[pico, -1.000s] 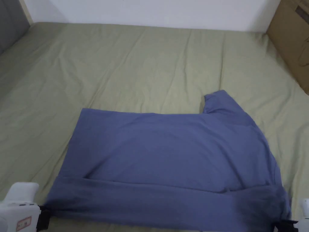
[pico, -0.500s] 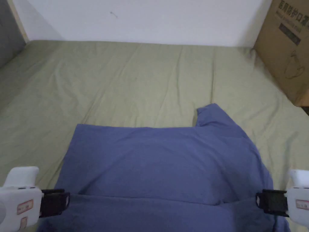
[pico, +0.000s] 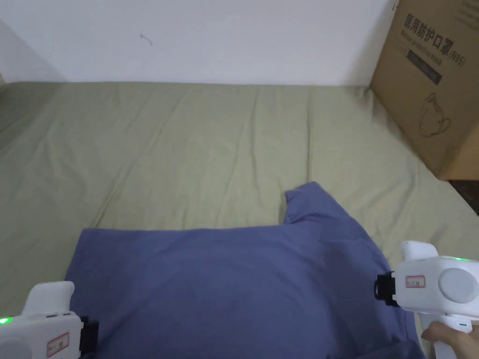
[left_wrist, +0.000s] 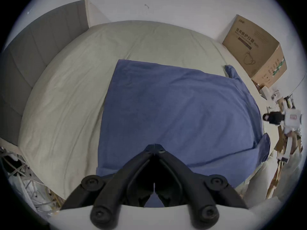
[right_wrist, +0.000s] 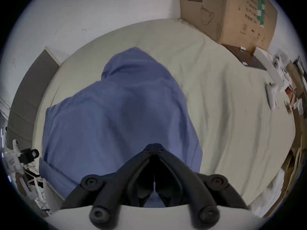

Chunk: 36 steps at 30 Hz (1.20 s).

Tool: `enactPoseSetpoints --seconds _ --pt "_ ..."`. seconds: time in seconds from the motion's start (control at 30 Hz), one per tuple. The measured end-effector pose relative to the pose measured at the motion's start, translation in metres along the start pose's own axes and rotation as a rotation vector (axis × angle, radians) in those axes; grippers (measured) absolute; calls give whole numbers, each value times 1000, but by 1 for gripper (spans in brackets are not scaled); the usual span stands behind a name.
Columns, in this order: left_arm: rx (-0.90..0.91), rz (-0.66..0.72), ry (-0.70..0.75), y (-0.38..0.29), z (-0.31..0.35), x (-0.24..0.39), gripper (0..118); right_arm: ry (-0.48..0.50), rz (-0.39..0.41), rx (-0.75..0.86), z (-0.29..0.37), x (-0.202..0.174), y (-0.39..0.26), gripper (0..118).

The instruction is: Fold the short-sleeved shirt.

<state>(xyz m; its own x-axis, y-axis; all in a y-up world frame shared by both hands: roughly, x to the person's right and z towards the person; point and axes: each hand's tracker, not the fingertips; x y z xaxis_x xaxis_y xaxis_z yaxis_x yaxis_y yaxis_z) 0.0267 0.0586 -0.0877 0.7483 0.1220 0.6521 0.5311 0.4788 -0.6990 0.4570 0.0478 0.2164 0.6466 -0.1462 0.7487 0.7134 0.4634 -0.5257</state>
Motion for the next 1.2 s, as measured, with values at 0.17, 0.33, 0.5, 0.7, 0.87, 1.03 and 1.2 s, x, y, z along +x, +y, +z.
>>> enactPoseSetpoints --seconds 0.17,0.33,0.5,0.7,0.87,1.03,1.2 --pt "-28 -7 -8 17 -17 2 0 -17 -22 -46 -54 3 86 93" --pt "-47 11 7 25 -26 -4 0 -74 28 -88 -109 8 137 92" --pt "-73 24 35 29 -31 -15 0 -69 73 -138 -144 8 143 91" --pt "-87 33 45 29 -42 -31 0 -65 124 -37 -117 0 131 32" --pt "-89 48 28 25 -42 -30 0 -49 149 -42 -107 -14 128 0" --pt "-56 76 18 34 -39 -35 0 -19 116 -25 -92 -17 131 0" --pt "-34 69 63 87 -59 -49 80 -28 137 -31 -90 -16 133 0"
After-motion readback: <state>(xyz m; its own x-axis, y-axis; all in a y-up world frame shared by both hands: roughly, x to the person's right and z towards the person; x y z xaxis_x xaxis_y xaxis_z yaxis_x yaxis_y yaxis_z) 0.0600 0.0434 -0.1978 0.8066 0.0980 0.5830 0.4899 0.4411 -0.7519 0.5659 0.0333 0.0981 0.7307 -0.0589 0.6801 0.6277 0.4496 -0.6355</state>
